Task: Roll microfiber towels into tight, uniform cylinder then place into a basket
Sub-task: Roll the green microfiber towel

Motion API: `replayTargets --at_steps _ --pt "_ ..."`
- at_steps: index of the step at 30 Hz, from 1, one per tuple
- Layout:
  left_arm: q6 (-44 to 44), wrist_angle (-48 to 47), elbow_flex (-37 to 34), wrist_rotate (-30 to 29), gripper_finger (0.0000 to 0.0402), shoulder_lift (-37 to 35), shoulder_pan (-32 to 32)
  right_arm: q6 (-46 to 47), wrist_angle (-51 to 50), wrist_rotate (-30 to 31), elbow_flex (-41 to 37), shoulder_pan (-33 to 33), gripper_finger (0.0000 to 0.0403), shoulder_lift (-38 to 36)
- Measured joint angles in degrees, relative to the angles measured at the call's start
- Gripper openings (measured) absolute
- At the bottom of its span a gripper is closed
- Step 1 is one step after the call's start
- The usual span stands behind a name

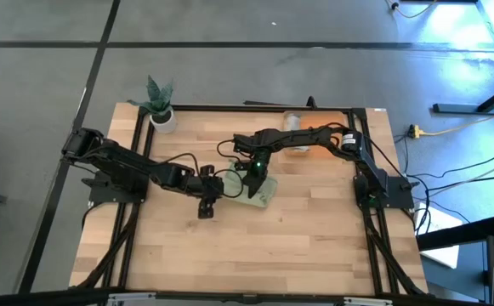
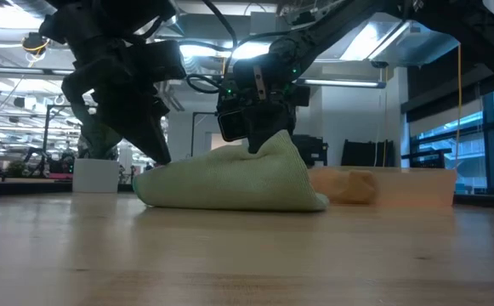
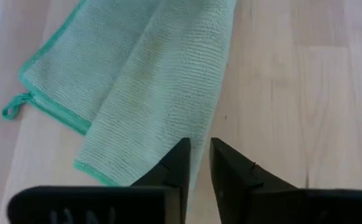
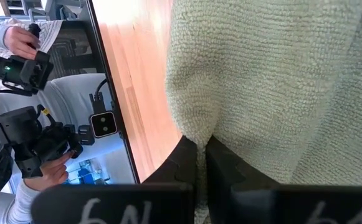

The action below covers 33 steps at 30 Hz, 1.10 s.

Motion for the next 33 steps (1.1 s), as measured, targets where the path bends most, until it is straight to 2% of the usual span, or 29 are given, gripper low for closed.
replayTargets --at_steps 10,14,17,24,28,33 --pt "-0.2 0.4 0.0 -3.4 0.0103 0.0 0.8 0.0 0.0 0.0 0.0 0.0 0.0011 0.0" --pt "0.3 0.1 0.0 -3.4 0.0105 0.0 1.2 0.0 0.0 0.0 0.0 0.0 0.0011 0.0" --pt "2.8 0.3 0.0 -0.4 0.0102 0.0 1.7 0.0 0.0 0.0 0.0 0.0 0.0011 0.0" --pt "4.5 0.0 0.1 -0.5 0.0104 1.0 2.8 0.0 0.0 0.0 0.0 0.0 0.0011 0.0" --pt "4.7 1.1 0.0 3.5 0.0101 3.4 3.5 0.4 0.5 0.1 0.0 0.0 0.0011 0.0" --pt "8.9 1.9 0.1 3.7 0.0103 6.5 3.3 1.3 1.4 0.1 0.0 0.0 0.0011 0.0"
